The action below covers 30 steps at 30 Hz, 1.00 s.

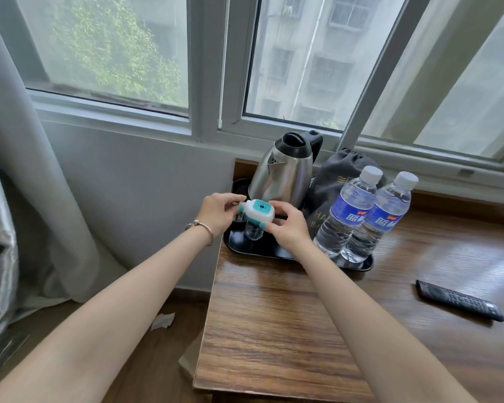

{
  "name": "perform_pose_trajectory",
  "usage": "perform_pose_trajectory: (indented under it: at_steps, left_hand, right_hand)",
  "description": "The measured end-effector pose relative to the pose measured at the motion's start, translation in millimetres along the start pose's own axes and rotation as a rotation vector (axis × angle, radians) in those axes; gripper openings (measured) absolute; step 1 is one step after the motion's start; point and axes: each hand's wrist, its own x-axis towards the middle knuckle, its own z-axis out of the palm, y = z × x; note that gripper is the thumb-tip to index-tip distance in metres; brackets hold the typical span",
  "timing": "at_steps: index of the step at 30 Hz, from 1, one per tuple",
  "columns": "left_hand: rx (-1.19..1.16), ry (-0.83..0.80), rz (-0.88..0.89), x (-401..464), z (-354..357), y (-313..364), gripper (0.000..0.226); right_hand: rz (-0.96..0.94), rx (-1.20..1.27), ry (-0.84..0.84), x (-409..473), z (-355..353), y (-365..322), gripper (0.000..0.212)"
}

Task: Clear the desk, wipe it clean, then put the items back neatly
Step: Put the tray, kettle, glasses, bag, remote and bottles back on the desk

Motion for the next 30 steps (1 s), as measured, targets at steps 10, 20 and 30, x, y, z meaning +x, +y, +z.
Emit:
perform_pose_trajectory:
  at_steps: [10, 20, 30]
  left_hand:
    - [0.034, 0.044, 0.0, -1.3, 2.1, 2.3, 0.026]
    - [0.159, -0.069, 0.053, -8.2, -1.8, 8.5, 0.059]
    - [0.037, -0.141, 0.242, -44.7, 17.0, 32.0, 0.062]
  right_hand:
    - [0.006, 0.063, 0.154, -10.1, 9.6, -6.2, 0.043]
    - [0.059, 0.13, 0.153, -16.0, 12.2, -7.5, 0.06]
    - [0.036, 0.018, 0.107, -51.9, -14.7, 11.3, 0.068]
